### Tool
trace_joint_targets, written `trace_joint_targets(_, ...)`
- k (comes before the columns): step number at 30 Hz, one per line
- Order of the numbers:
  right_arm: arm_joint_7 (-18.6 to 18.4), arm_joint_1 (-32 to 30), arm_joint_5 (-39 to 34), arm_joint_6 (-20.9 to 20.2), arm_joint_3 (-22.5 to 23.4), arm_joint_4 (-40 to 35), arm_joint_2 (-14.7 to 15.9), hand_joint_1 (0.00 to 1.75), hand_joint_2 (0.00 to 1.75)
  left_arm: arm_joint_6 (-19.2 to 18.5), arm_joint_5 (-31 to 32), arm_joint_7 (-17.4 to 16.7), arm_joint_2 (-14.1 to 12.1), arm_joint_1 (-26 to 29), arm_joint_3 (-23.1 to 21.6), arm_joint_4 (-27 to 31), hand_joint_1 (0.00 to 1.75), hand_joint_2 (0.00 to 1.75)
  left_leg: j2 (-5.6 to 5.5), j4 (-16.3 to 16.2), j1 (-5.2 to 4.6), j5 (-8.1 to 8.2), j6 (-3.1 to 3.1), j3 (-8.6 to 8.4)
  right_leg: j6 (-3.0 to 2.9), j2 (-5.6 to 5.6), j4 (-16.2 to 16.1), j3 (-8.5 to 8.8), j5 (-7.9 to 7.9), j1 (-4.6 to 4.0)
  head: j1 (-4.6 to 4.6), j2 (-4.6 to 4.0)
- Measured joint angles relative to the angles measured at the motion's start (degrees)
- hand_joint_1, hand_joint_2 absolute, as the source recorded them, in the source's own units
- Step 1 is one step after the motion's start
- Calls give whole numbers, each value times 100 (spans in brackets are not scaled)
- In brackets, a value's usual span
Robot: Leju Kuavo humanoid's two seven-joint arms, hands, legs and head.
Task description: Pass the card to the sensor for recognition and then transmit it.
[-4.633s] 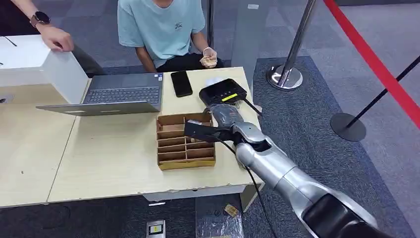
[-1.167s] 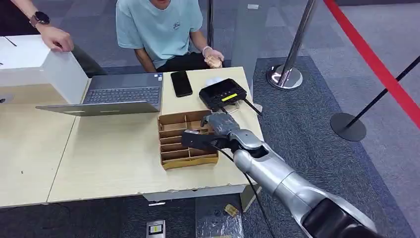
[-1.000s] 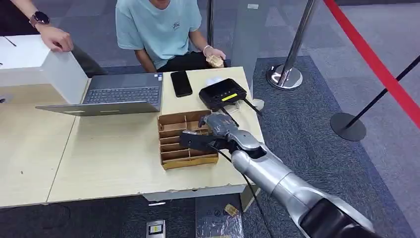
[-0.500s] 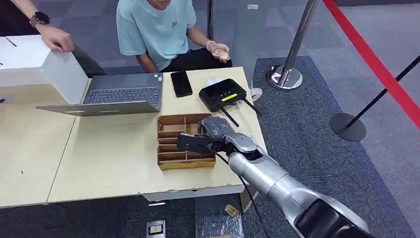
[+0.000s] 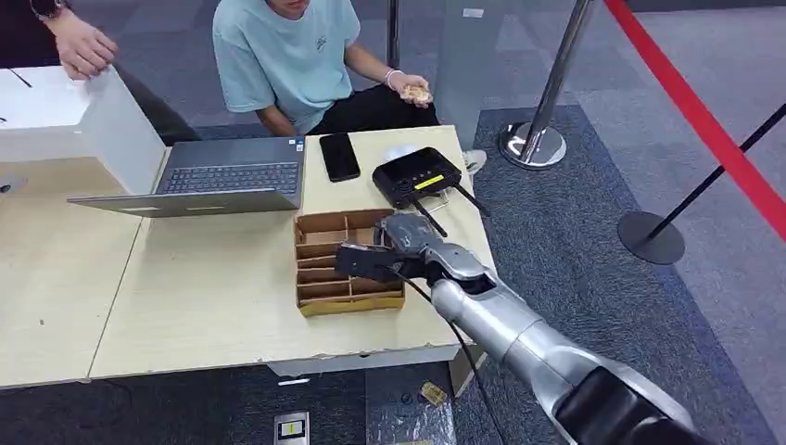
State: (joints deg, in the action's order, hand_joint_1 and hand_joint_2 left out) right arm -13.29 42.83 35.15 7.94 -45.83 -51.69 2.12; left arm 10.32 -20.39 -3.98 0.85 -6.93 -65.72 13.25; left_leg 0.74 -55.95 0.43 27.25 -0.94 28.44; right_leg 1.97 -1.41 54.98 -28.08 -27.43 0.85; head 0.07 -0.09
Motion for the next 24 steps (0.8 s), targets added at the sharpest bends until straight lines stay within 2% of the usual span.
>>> trace_joint_targets(18,-477,1205,236,-551,35,-840,477,175,175,59,-20,129,44,-129,0,0,0,175,0,-3,0,0,0,2,2,1,0,-3,2,0,0,0)
trace_joint_targets(22,-501,1378,477,-374,35,-857,531,175,175,57,4,129,55,-131,0,0,0,175,0,-3,0,0,0,2,2,1,0,-3,2,0,0,0)
trace_joint_targets(24,-520,1426,794,-139,35,-857,571,175,175,52,42,127,59,-130,0,0,0,175,0,-4,0,0,0,3,2,0,0,-3,2,0,0,0)
